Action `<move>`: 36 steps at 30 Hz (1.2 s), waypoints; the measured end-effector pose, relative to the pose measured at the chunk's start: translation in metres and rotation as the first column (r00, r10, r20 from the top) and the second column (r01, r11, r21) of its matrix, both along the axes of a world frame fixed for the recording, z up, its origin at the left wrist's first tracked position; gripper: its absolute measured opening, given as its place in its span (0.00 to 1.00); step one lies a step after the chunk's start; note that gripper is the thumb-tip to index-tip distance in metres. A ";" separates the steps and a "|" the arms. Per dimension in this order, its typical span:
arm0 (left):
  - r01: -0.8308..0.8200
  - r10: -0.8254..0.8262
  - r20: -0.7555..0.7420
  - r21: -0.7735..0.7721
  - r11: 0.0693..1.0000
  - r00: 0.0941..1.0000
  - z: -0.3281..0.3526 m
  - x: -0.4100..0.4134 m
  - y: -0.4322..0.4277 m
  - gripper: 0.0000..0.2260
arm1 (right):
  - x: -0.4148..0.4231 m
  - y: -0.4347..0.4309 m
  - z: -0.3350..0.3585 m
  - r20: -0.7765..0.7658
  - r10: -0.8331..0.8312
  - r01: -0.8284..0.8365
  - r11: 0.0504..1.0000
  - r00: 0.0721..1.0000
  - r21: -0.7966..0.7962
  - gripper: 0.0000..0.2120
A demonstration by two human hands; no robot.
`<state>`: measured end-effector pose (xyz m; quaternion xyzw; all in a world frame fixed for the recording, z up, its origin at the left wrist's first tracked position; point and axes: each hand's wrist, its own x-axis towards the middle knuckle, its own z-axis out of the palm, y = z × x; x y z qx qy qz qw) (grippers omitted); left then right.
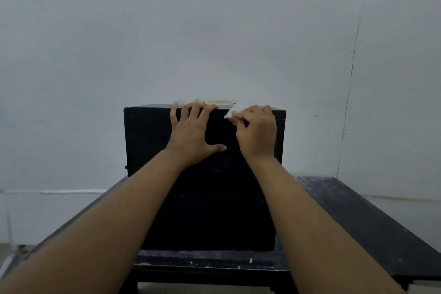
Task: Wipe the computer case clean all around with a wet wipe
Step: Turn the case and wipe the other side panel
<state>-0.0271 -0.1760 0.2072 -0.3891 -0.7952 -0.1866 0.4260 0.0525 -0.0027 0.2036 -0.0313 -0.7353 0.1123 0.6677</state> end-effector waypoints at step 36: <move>-0.222 0.249 0.209 -0.145 0.964 0.946 0.012 0.034 0.033 0.57 | 0.071 0.056 -0.096 0.105 -0.251 0.253 0.968 0.962 0.002 0.06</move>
